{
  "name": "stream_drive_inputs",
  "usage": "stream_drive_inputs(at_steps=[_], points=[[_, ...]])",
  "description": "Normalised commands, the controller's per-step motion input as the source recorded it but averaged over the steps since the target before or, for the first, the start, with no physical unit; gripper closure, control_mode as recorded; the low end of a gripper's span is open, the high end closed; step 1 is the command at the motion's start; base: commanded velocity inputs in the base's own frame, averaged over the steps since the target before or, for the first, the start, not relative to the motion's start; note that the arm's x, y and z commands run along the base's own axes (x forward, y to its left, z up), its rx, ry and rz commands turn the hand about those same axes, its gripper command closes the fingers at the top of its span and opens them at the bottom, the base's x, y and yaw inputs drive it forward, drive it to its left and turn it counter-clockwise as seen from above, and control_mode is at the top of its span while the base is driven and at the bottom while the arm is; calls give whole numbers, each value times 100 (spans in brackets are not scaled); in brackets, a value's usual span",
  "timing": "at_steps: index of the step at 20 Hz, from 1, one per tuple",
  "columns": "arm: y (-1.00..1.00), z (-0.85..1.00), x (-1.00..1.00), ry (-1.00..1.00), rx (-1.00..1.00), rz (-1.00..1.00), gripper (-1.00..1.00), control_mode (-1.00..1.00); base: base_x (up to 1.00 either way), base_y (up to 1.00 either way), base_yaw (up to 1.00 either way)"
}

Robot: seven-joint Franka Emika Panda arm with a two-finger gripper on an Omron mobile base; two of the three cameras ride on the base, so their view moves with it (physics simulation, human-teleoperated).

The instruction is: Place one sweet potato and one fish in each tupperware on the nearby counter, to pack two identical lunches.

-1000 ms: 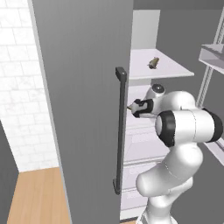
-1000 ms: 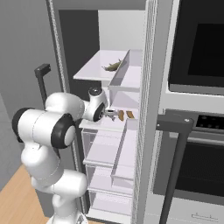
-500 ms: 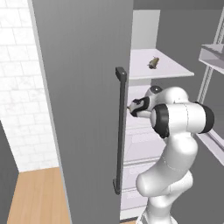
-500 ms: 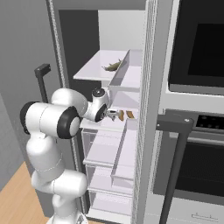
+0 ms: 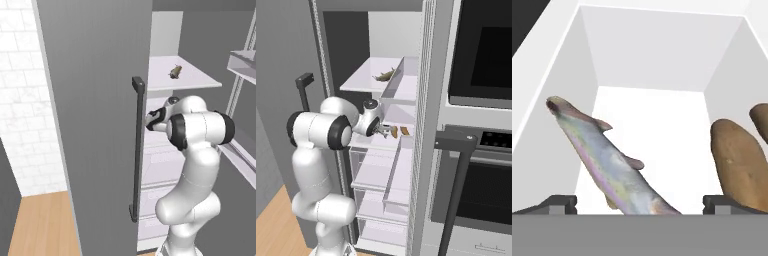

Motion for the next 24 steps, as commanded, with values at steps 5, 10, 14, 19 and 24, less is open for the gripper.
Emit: stream_drive_inputs(at_steps=[5,10,14,19,24], points=[[0,-24,34,0,0,0,-100,-100,0,0,0],[0,-50,10,4,0,0,100,-100,0,0,0],[-4,-68,0,3,-2,0,100,-100,0,0,0],[0,-8,-17,0,0,0,100,-100,0,0,0],[0,4,-100,-11,0,0,100,-100,0,0,0]])
